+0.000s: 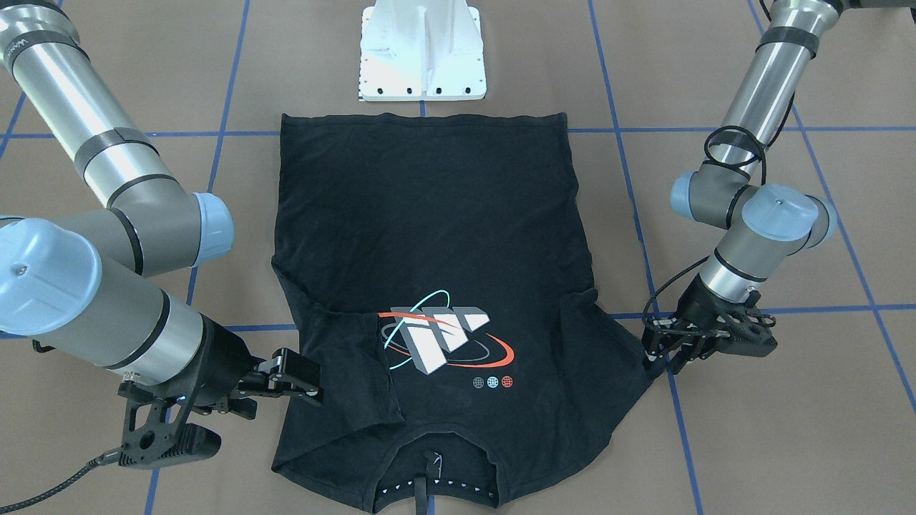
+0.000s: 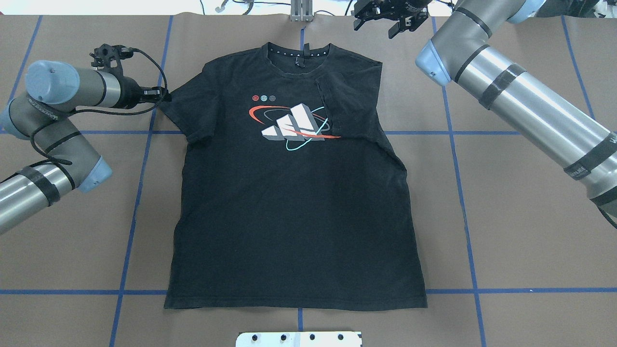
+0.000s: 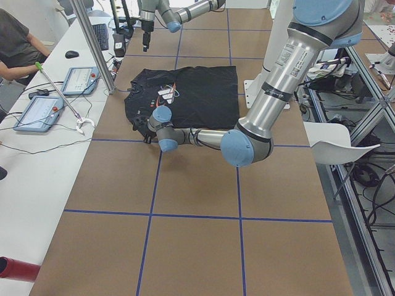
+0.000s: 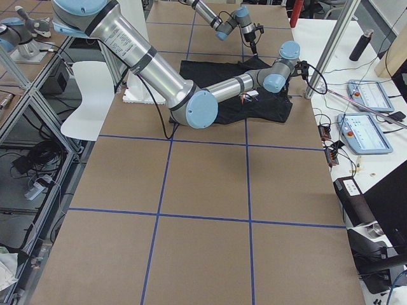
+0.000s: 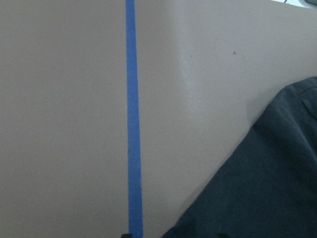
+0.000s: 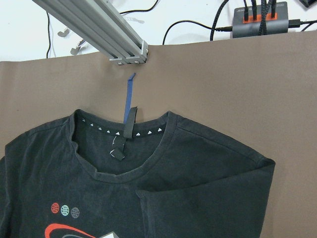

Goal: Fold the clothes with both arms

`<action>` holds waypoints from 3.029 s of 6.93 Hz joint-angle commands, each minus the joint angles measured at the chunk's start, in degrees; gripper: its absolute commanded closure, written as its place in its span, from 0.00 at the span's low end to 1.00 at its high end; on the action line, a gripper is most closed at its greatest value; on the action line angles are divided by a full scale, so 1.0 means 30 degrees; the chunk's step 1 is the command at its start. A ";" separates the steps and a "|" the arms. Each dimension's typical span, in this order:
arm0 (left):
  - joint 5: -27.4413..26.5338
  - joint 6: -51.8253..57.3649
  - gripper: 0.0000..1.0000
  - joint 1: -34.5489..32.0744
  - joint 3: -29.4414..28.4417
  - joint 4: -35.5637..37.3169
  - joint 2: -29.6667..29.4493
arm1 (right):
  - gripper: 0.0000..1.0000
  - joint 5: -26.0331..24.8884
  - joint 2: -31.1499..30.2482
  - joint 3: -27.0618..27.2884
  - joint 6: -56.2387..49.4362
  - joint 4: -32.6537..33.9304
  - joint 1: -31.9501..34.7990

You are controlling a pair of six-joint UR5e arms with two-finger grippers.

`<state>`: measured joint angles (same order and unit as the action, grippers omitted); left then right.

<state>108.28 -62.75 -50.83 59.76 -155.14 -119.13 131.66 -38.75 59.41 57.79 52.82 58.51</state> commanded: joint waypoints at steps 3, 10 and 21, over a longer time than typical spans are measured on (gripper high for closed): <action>0.0000 -0.0003 0.67 -0.0019 0.0118 0.0063 0.0099 | 0.00 -0.0088 -0.0034 -0.0029 -0.0014 -0.0029 -0.0079; 0.0088 -0.0353 1.00 -0.0049 0.2304 0.2274 -0.0105 | 0.00 -0.0088 -0.0121 -0.0088 -0.0102 -0.0087 -0.0079; -0.0059 -0.8470 1.00 0.2325 0.1085 0.7125 -0.6639 | 0.00 0.0029 -0.0825 0.0059 -0.0249 -0.0292 0.0156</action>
<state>108.11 -88.08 -43.90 63.19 -133.64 -138.90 131.81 -41.04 59.59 57.04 51.96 58.99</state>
